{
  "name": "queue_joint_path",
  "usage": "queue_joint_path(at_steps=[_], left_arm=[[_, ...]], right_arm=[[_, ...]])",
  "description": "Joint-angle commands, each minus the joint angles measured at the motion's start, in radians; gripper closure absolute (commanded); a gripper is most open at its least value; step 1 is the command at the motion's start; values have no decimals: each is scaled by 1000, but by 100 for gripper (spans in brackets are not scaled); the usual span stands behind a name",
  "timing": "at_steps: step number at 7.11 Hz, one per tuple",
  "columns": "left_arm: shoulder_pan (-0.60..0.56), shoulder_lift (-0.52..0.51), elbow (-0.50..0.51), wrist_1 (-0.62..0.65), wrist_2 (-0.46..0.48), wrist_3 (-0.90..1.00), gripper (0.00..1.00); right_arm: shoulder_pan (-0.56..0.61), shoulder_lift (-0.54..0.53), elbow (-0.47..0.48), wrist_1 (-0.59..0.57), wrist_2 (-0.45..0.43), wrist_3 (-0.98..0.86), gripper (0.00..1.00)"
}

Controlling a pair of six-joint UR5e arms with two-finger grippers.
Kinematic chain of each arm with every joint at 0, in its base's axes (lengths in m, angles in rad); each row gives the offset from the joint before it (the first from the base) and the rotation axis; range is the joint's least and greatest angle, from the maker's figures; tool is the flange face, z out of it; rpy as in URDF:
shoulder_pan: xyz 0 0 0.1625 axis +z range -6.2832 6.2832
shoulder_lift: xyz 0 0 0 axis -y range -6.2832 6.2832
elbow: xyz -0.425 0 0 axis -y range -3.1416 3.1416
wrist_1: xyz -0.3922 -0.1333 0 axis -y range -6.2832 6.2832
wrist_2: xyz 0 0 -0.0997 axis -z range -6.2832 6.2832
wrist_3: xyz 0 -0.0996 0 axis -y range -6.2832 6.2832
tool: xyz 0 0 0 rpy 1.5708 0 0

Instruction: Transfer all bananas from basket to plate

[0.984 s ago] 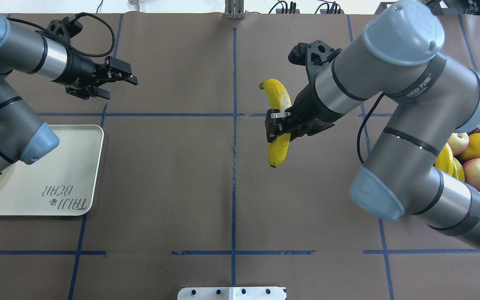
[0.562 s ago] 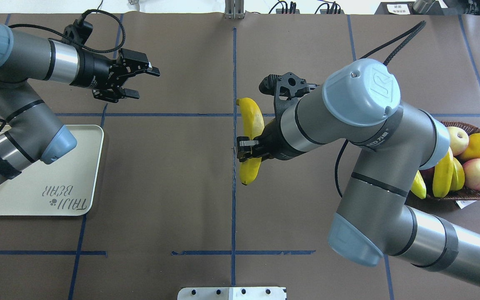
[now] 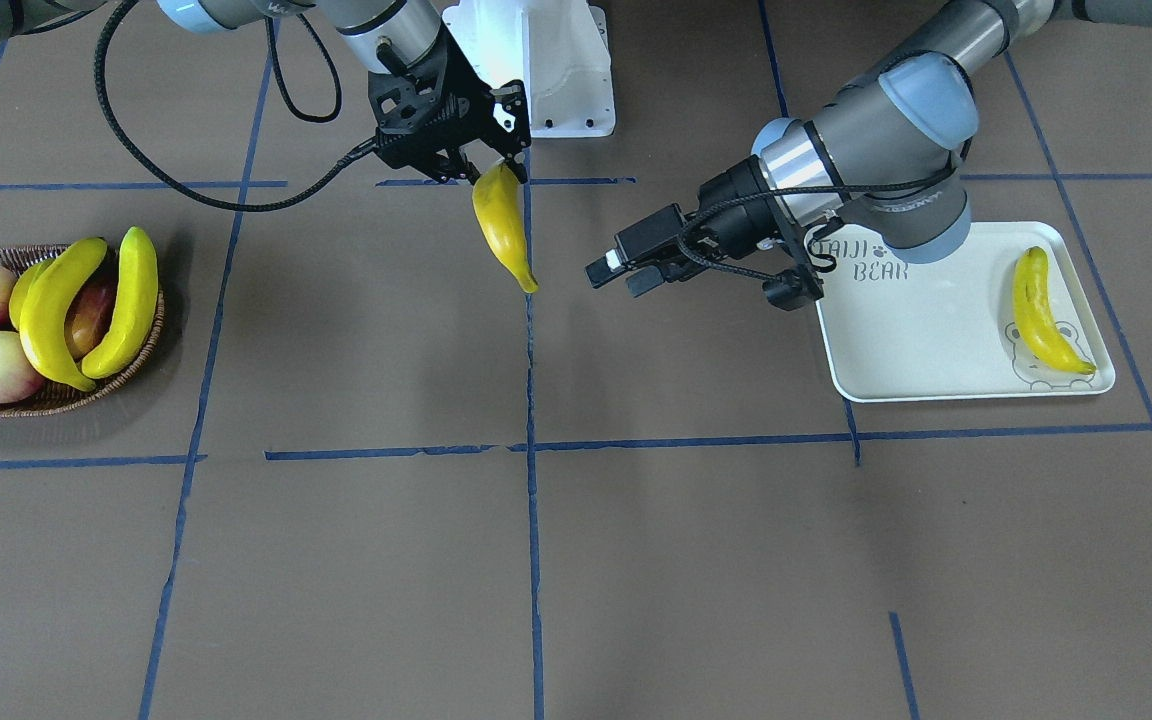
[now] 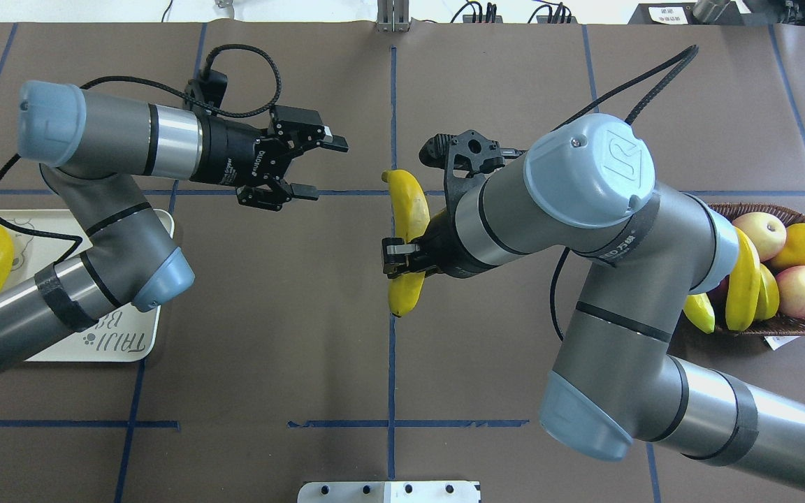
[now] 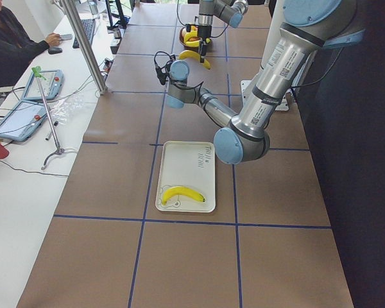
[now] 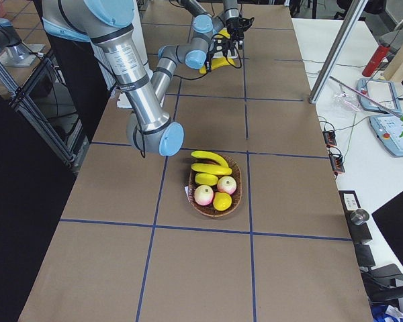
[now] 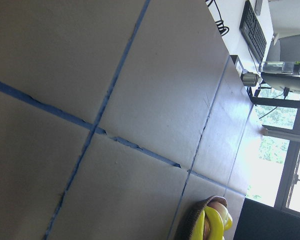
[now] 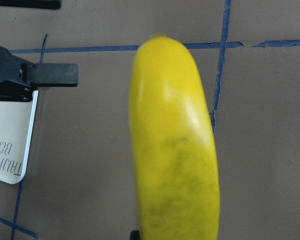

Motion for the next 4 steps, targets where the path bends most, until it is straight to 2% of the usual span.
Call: queue_joint_path(at_steps=[1, 4], left_arm=[[51, -21, -26, -2, 21, -4, 0], [77, -30, -57, 0, 29, -30, 6]], right_arm=[[-12, 3, 0, -1, 0, 0, 100], [-12, 4, 0, -1, 0, 0, 100]])
